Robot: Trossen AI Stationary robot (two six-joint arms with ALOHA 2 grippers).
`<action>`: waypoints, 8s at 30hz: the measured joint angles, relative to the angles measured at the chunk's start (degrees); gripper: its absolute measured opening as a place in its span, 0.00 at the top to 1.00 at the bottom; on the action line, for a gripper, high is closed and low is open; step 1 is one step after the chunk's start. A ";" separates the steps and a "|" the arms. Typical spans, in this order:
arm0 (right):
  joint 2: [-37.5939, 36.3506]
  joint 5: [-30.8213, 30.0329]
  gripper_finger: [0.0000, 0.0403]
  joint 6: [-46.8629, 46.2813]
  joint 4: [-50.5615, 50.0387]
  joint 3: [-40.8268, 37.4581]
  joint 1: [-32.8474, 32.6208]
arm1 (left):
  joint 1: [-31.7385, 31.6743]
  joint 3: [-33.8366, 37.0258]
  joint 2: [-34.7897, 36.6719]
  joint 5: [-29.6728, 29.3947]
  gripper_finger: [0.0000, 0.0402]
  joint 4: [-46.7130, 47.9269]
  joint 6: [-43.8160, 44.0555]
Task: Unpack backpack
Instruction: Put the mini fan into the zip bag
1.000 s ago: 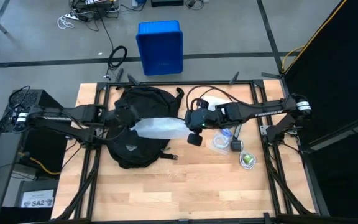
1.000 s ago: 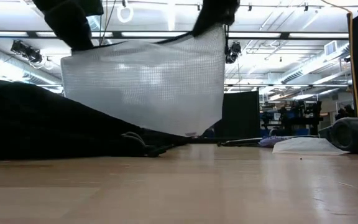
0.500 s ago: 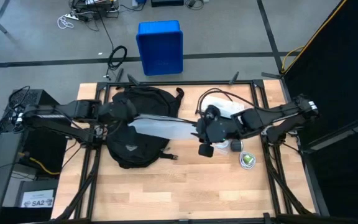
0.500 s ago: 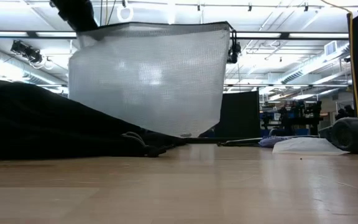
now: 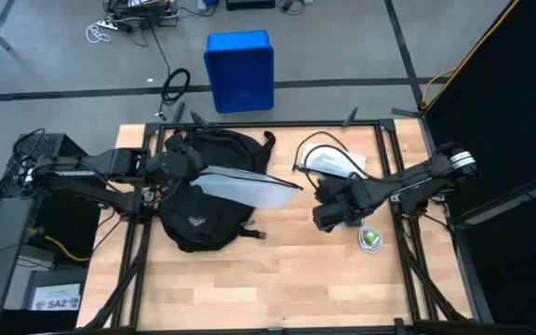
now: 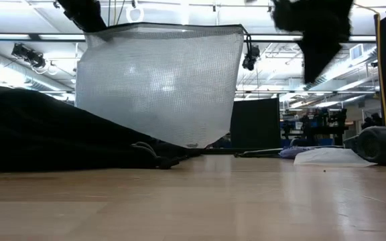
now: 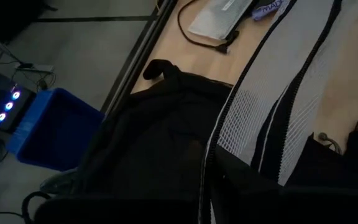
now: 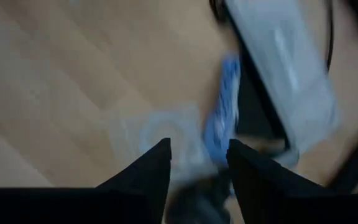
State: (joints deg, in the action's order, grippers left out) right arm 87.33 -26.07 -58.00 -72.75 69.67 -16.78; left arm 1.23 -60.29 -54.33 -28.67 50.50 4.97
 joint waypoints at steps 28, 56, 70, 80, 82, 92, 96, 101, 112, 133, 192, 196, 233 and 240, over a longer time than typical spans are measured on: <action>-18.05 17.04 0.34 -8.20 23.96 -37.88 21.76 | 0.40 0.09 -7.54 1.32 1.00 0.06 -1.55; -17.97 1.25 0.85 0.82 14.61 -15.28 10.26 | 1.16 0.09 -7.56 1.31 1.00 0.00 -1.58; -16.05 -6.16 0.85 44.28 63.80 1.51 -1.11 | 1.24 -0.13 -7.54 1.31 1.00 -4.69 -5.67; -8.21 3.57 0.85 53.43 79.06 1.47 1.55 | 5.08 -10.32 -7.45 -3.70 1.00 -6.33 -11.92; -6.88 5.61 0.85 55.08 82.98 1.47 2.07 | 5.91 -11.60 -7.43 -3.67 1.00 -7.80 -12.35; -0.88 14.23 0.85 57.55 95.33 1.47 3.81 | 6.82 -12.09 -9.98 -3.23 1.00 -6.42 -7.85; 1.05 16.31 0.85 56.51 98.97 1.47 3.81 | 6.45 -12.09 -11.62 -3.18 1.00 -5.41 -5.28; 3.19 17.90 0.85 54.62 101.68 1.47 3.79 | 5.76 -12.09 -12.81 -2.19 1.00 -5.53 -2.76; 7.26 8.84 0.85 52.77 94.62 1.47 4.97 | 4.33 -12.11 -12.85 1.47 1.00 -3.42 0.58; 7.03 9.82 0.85 55.05 87.69 5.21 3.68 | 3.96 -12.13 -12.83 10.99 1.00 -3.44 4.50; 5.27 -8.83 0.85 56.39 73.96 5.14 -6.83 | 22.77 14.19 -32.72 -10.10 0.47 -37.97 -12.24; 5.29 -8.83 0.85 56.39 73.94 5.14 -6.83 | 21.18 14.19 -32.74 -10.12 0.47 -37.54 -12.29; 5.35 -8.23 0.85 53.16 74.26 5.14 -12.12 | 14.02 -0.33 -34.42 -10.98 1.00 -19.18 1.93; 6.31 -6.98 0.85 52.15 78.65 5.16 -14.90 | 17.76 -16.35 -34.32 -10.99 1.00 -7.07 6.74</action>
State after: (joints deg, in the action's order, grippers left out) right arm 93.64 -33.05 -5.85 5.90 74.83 -31.69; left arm 19.00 -76.64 -88.64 -39.66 43.43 11.71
